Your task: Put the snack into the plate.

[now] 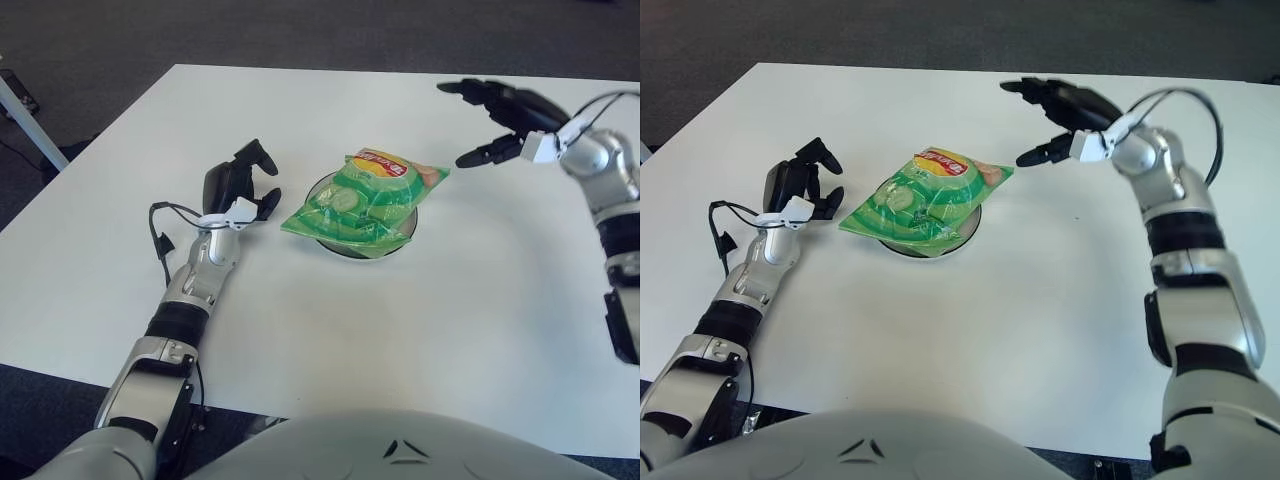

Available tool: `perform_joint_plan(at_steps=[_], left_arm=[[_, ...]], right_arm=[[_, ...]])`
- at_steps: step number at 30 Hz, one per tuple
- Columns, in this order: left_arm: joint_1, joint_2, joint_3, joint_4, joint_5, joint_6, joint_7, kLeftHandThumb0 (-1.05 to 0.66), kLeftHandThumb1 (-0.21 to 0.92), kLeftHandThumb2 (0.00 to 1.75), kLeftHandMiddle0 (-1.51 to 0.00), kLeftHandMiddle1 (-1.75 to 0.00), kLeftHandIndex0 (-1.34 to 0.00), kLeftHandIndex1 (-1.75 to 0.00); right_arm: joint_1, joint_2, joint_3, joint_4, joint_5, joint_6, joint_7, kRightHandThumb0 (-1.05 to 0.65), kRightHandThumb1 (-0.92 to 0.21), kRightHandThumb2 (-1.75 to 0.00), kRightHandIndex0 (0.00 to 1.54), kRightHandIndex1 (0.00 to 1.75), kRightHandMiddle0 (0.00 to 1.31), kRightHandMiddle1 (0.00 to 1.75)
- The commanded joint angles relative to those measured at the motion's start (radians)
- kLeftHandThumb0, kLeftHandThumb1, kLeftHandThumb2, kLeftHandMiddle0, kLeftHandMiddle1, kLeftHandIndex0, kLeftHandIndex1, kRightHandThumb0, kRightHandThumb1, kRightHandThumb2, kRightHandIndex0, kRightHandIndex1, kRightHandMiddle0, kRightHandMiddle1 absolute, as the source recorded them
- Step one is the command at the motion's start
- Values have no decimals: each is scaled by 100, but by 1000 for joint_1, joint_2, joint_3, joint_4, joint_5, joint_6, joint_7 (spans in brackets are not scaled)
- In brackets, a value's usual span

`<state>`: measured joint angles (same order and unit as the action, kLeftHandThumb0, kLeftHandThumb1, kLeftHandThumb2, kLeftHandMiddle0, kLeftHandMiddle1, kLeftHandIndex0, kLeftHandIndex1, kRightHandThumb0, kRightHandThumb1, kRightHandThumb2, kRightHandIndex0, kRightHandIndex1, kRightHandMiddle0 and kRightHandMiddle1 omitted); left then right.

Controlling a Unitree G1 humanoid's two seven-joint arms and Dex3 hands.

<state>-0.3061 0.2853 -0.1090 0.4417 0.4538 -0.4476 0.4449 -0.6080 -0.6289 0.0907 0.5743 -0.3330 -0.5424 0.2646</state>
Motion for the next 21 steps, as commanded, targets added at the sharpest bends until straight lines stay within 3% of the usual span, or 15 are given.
perform_joint_plan(at_steps=[1, 3, 5, 7, 9, 12, 17, 21], left_arm=[[103, -40, -11, 78, -32, -4, -21, -53, 21, 145, -133, -175, -71, -175], [102, -41, -7, 79, -48, -3, -36, -53, 21, 145, -132, -175, -71, -175], [102, -43, -5, 80, -54, -4, -43, -53, 21, 145, -132, -175, -71, -175], [99, -43, 1, 86, -62, -9, -51, -53, 21, 145, -132, -175, -70, -175], [96, -42, 4, 94, -70, -14, -57, -53, 21, 145, -131, -175, -70, -175], [94, -41, 8, 104, -79, -26, -65, -53, 21, 145, -131, -175, -71, -175], [92, -40, 17, 121, -112, -57, -94, -53, 21, 145, -130, -175, -71, -175], [95, -40, 20, 122, -127, -70, -113, -53, 21, 145, -130, -175, -70, -175]], right_arm=[[73, 83, -65, -71, 90, 143, -47, -64, -59, -73, 19, 73, 0, 108], [97, 139, -102, -98, 145, 253, -65, -52, -51, -90, 22, 102, 5, 139], [107, 163, -118, -120, 169, 310, -72, -45, -60, -87, 23, 118, 19, 155], [109, 202, -149, -108, 218, 365, -84, -42, -64, -85, 24, 128, 27, 164], [104, 237, -187, -78, 276, 407, -91, -17, -64, -84, 35, 137, 32, 170], [99, 265, -226, -64, 336, 448, -93, -6, -58, -89, 49, 136, 37, 173], [92, 294, -273, -87, 403, 517, -107, -1, -46, -101, 64, 131, 42, 174], [75, 320, -323, -96, 461, 599, -149, -1, -28, -123, 78, 133, 50, 175]])
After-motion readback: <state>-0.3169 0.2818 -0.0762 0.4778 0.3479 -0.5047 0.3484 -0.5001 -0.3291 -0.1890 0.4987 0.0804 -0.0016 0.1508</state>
